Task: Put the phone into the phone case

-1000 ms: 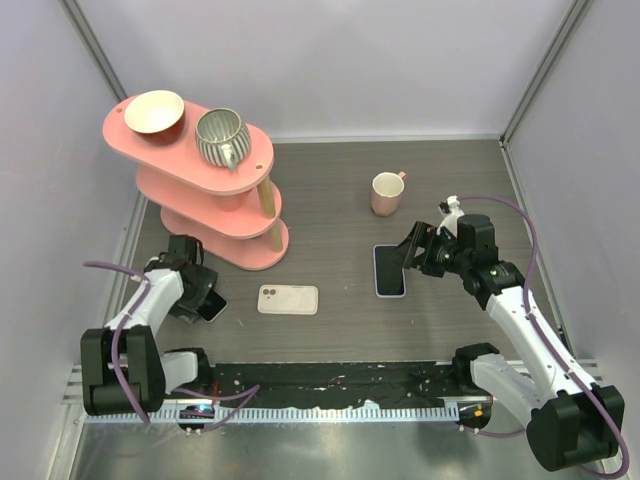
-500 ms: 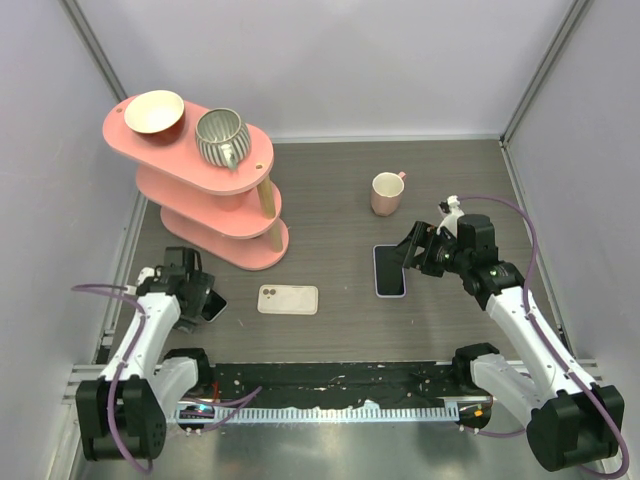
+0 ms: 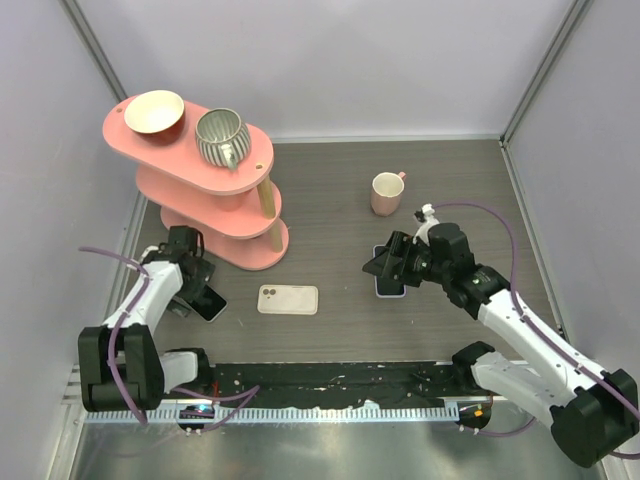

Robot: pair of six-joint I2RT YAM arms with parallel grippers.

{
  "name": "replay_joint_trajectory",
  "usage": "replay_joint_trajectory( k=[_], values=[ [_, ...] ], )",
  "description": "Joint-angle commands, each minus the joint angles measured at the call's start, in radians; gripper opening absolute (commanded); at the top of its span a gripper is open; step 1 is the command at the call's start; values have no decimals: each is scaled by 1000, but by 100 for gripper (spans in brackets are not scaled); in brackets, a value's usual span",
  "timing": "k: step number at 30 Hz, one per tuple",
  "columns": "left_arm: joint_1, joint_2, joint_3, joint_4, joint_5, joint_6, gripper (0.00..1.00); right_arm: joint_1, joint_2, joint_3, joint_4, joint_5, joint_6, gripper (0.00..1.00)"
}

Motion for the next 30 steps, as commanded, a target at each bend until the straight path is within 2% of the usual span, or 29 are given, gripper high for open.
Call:
replay_joint_trajectory(
  k=[1, 10, 22, 28, 30],
  values=[
    [0, 32, 22, -1, -58, 23, 100, 76, 15, 22, 65, 97, 68, 75],
    [2, 65, -7, 93, 23, 55, 100, 88, 44, 38, 68, 125, 69, 75],
    [2, 154, -20, 106, 49, 42, 100, 121, 59, 40, 70, 146, 85, 75],
    [2, 163, -33, 123, 50, 31, 89, 220, 70, 20, 87, 244, 174, 73],
    [0, 163, -40, 123, 52, 26, 81, 254, 75, 14, 106, 300, 224, 73]
  ],
)
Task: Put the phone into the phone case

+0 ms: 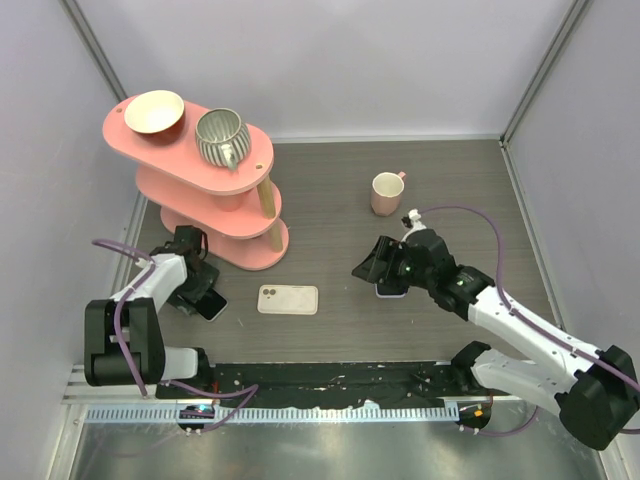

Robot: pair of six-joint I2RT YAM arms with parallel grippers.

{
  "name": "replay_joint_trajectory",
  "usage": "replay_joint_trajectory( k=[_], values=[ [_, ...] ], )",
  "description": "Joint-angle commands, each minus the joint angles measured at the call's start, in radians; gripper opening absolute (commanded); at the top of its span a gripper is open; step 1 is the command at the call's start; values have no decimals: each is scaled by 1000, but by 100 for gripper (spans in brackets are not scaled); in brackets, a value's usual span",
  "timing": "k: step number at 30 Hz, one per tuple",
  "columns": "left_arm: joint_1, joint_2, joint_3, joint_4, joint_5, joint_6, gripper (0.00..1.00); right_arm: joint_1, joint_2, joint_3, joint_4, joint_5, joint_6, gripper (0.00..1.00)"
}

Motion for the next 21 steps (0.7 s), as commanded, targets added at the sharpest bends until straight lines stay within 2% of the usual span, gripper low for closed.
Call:
replay_joint_trajectory(
  k=[1, 2, 5, 7, 10, 11, 12, 14, 21],
  values=[
    [0, 22, -34, 44, 22, -22, 77, 102, 10, 3, 75, 133, 108, 72],
    [0, 17, -33, 35, 22, -25, 69, 116, 12, -4, 84, 190, 142, 72],
    [2, -10, -31, 0, 16, -32, 58, 160, 42, -19, 124, 267, 179, 71],
    [2, -36, -34, -18, 16, -39, 55, 187, 75, -11, 161, 296, 209, 69],
    [2, -98, -45, -44, 10, -48, 43, 268, 163, 42, 179, 350, 214, 66],
    [2, -113, -48, -55, 5, -55, 35, 289, 218, 56, 179, 358, 208, 65],
    [2, -148, -56, -58, 4, -58, 30, 323, 245, 71, 179, 364, 202, 65],
    [2, -176, -66, -52, 7, -66, 23, 337, 297, 104, 176, 364, 182, 64],
    [2, -208, -65, -78, 34, -66, 15, 385, 414, 114, 199, 384, 229, 61]
  ],
)
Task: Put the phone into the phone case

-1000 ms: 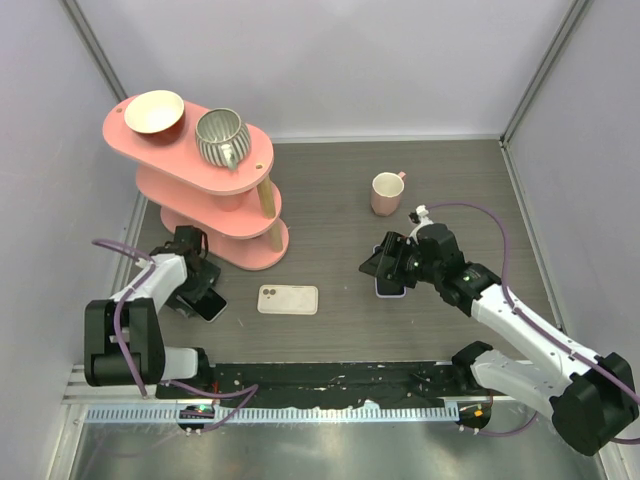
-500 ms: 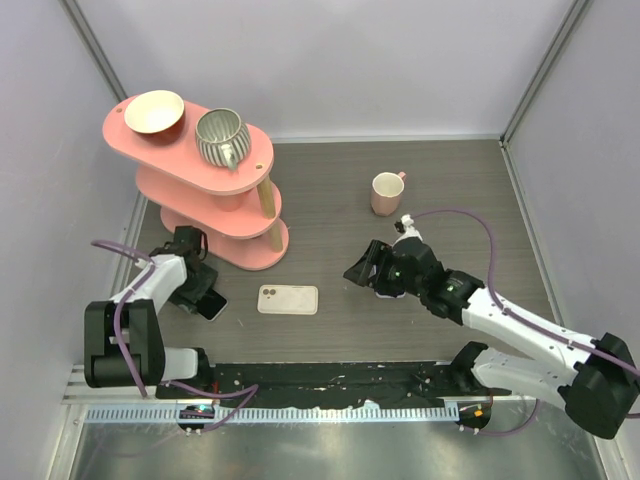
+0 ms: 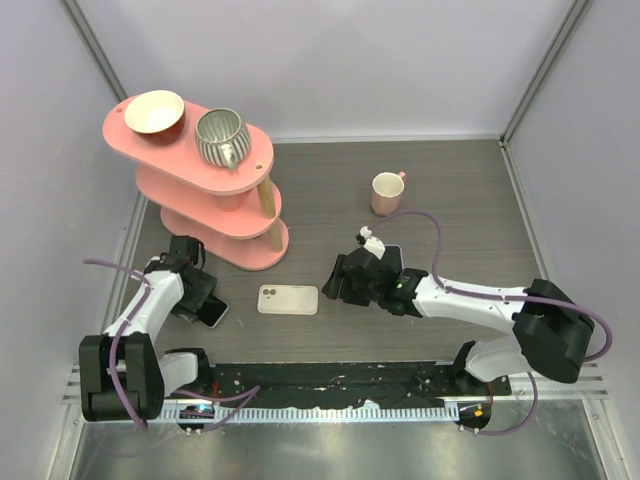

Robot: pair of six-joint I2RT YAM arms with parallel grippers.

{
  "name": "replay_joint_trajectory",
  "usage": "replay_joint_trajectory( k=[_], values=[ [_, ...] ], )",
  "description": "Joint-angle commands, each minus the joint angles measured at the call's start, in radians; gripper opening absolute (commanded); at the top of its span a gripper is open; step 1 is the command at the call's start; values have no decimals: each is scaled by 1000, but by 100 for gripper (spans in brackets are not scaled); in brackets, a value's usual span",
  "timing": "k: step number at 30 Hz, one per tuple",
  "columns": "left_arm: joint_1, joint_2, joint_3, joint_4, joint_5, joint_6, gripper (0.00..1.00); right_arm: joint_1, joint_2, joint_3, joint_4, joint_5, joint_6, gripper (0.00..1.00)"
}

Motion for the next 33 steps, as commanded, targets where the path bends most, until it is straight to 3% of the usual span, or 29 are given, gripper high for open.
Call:
replay_joint_trajectory(
  k=[1, 5, 12, 16, 21, 24, 29, 31, 33],
  values=[
    [2, -31, 15, -30, 12, -14, 13, 52, 40, 29, 71, 88, 39, 61],
    [-14, -60, 35, -56, 22, 14, 10, 63, 117, 63, 67, 93, 29, 61],
    [-25, -217, 29, -84, 73, 45, 0, 64, 206, 119, 58, 96, 11, 49],
    [-25, -281, 26, -91, 67, 78, 0, 69, 264, 136, 38, 102, -1, 47],
    [-69, -284, 39, -113, 99, 115, 0, 72, 316, 139, 90, 79, -40, 39],
    [-94, -283, 39, -107, 114, 114, 0, 74, 344, 181, 39, 73, -89, 33],
    [-175, -277, 65, -117, 99, 134, 0, 72, 329, 228, -88, 96, -335, 8],
    [-201, -278, 76, -134, 84, 150, 0, 71, 306, 241, -119, 90, -432, 1],
    [-232, -287, 90, -140, 79, 163, 0, 66, 293, 259, -180, 94, -585, 1]
  ],
)
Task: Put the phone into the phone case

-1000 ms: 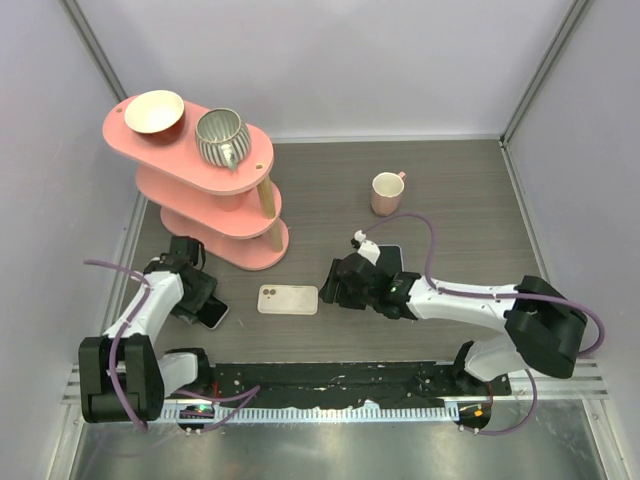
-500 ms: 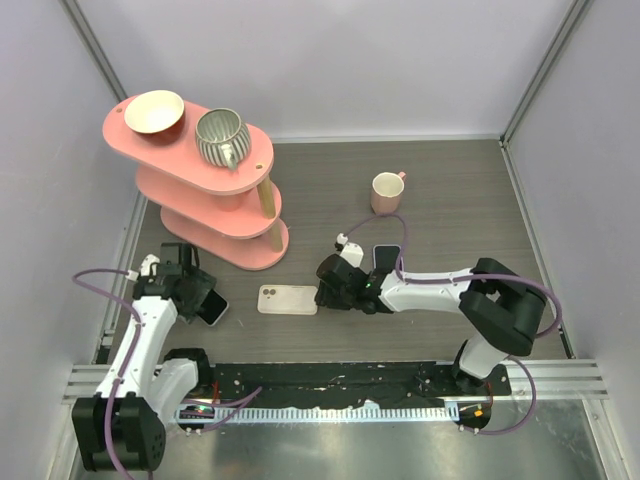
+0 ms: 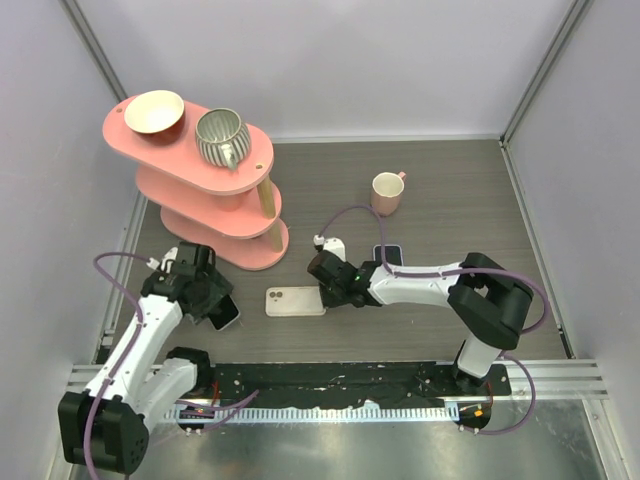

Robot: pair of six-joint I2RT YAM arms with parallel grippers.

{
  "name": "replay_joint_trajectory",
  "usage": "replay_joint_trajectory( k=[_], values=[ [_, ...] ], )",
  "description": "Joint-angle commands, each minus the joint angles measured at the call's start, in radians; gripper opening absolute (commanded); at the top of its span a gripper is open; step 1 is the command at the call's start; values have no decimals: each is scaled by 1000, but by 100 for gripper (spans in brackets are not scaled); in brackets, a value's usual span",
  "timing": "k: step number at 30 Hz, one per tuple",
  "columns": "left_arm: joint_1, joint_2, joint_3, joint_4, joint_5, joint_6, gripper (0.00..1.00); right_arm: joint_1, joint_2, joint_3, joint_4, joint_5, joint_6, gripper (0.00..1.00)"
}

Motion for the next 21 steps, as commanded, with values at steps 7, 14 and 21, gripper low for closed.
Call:
replay_joint_trajectory(
  k=[7, 14, 21],
  values=[
    [-135, -93, 40, 66, 62, 99, 0, -51, -135, 97, -218, -137, -685, 1],
    [-208, -125, 23, 104, 110, 119, 0, -125, -190, 61, -151, -319, -1092, 1],
    [-250, -127, 7, 158, 173, 139, 0, -195, -109, 93, -148, -490, -1369, 1]
  ],
)
